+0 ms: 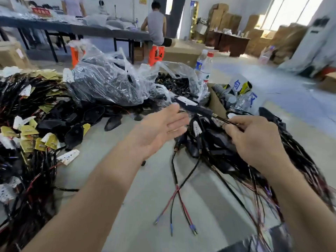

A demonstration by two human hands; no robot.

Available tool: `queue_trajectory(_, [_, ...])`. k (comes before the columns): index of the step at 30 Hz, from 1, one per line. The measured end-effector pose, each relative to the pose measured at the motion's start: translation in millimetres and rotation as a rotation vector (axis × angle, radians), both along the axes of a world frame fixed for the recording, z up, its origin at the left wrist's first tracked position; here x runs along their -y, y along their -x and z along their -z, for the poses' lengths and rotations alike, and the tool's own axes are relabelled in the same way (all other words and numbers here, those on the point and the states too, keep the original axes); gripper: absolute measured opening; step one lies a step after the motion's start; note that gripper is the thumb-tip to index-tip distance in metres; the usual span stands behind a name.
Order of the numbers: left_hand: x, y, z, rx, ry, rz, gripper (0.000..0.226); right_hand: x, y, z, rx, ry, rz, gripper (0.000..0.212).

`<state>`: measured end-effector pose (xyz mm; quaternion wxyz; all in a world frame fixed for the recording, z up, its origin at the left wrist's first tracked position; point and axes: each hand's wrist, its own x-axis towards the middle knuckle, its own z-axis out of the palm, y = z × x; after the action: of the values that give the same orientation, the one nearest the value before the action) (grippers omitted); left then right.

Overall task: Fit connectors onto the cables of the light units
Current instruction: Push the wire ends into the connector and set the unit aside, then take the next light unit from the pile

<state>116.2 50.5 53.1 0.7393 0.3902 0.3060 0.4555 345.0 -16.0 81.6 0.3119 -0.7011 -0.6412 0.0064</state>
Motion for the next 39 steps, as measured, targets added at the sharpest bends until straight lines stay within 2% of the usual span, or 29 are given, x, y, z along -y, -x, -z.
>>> queue_trajectory(2, [-1.3,-17.9,14.5,-0.286,-0.060,-0.035,0.056,-10.2,-12.8,17.3,0.004,0.022,0.133,0.016])
queue_trajectory(4, [0.3,-24.1,37.7,-0.720,-0.162,-0.167,0.059,-11.3,-15.3,37.3,0.033,0.070,0.206,0.029])
queue_trajectory(7, [8.1,-19.8,69.0,-1.284,-0.284,-0.233,0.046,-4.1,-3.0,64.4,0.120,-0.062,0.115,0.045])
queue_trajectory(10, [12.0,-22.9,82.7,-1.595,-0.371,-0.190,0.028,1.3,28.6,87.2,0.161,-0.161,-0.073,0.044])
queue_trajectory(12, [12.2,-29.6,82.3,-1.592,-0.407,-0.138,0.020,4.1,53.9,99.0,0.097,-0.141,-0.197,0.040])
queue_trajectory(14, [11.8,-32.4,80.1,-1.385,-0.368,-0.019,0.014,3.1,73.2,107.4,0.010,-0.007,-0.251,0.043])
queue_trajectory(16, [13.9,-27.5,80.6,-1.141,-0.314,0.067,0.025,-1.9,83.9,113.2,-0.052,0.155,-0.211,0.047])
queue_trajectory(18, [17.9,-15.4,82.3,-1.062,-0.289,0.003,0.034,-7.9,89.3,120.0,-0.061,0.239,-0.178,0.044])
queue_trajectory(21, [18.2,12.8,82.3,-1.040,-0.213,-0.193,0.027,-13.4,98.5,124.7,-0.017,0.264,-0.153,0.037])
queue_trajectory(24, [18.3,46.9,77.1,-1.147,-0.214,-0.274,0.021,-18.2,111.9,128.3,0.037,0.241,-0.181,0.031])
queue_trajectory(27, [17.4,77.5,73.7,-1.306,-0.212,-0.388,0.021,-25.5,139.5,131.2,-0.040,0.247,-0.263,0.029])
queue_trajectory(29, [16.1,94.9,74.6,-1.333,-0.198,-0.436,0.020,-31.7,161.1,135.1,-0.091,0.206,-0.309,0.029])
queue_trajectory(31, [16.3,112.6,76.4,-1.369,-0.189,-0.469,0.021,-38.6,180.2,136.8,-0.071,0.201,-0.328,0.033])
queue_trajectory(34, [20.4,137.5,79.2,-1.481,-0.178,-0.538,0.021,-52.1,199.4,138.6,-0.029,0.246,-0.365,0.018])
queue_trajectory(35, [22.2,144.8,79.7,-1.515,-0.181,-0.565,0.021,-56.3,204.8,138.6,-0.033,0.268,-0.386,0.022])
queue_trajectory(37, [25.6,158.8,79.9,-1.562,-0.221,-0.644,0.022,-63.8,217.2,137.0,-0.074,0.282,-0.430,0.031])
queue_trajectory(39, [28.1,169.2,78.9,-1.605,-0.291,-0.766,0.026,-69.8,229.0,136.0,-0.194,0.238,-0.470,0.029])
